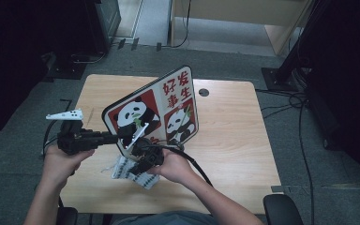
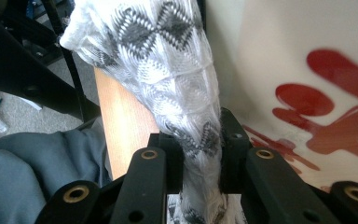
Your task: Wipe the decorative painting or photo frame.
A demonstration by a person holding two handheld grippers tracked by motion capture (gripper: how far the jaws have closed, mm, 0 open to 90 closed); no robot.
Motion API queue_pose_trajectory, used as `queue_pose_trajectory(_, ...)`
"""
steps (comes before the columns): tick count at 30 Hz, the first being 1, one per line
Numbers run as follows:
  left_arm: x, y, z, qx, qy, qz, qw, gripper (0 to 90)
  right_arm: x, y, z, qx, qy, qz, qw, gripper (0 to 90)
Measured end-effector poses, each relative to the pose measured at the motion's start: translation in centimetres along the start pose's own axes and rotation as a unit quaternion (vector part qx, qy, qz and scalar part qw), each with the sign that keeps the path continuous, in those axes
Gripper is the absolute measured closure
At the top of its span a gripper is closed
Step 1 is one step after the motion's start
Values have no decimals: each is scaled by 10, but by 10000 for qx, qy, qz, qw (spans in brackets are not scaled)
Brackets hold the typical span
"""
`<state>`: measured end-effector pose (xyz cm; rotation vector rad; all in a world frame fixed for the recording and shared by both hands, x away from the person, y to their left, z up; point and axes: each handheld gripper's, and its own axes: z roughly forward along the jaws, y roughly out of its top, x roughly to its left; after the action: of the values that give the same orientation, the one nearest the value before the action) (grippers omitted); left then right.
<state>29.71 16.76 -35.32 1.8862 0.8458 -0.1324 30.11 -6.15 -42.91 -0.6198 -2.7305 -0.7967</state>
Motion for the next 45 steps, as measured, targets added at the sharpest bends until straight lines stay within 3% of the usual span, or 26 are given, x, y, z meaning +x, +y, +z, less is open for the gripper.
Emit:
queue_pose_trajectory(24, -2, 0, 0, -28, 56, 44, 10000, 762, -8, -29, 20, 190, -56, -24, 9998, 782)
queue_pose_trajectory(27, -2, -1, 0, -37, 72, 52, 10000, 762, -5, -27, 11, 104, 103, -87, 9999, 789)
queue_pose_trajectory(33, -2, -2, 0, -86, 77, 28, 9999, 761, -1, -19, -13, 3, 128, -200, 9997, 793)
queue_pose_trajectory(45, -2, -2, 0, -140, 117, 58, 9998, 762, 1, 3, -73, -175, -118, -381, 9990, 791)
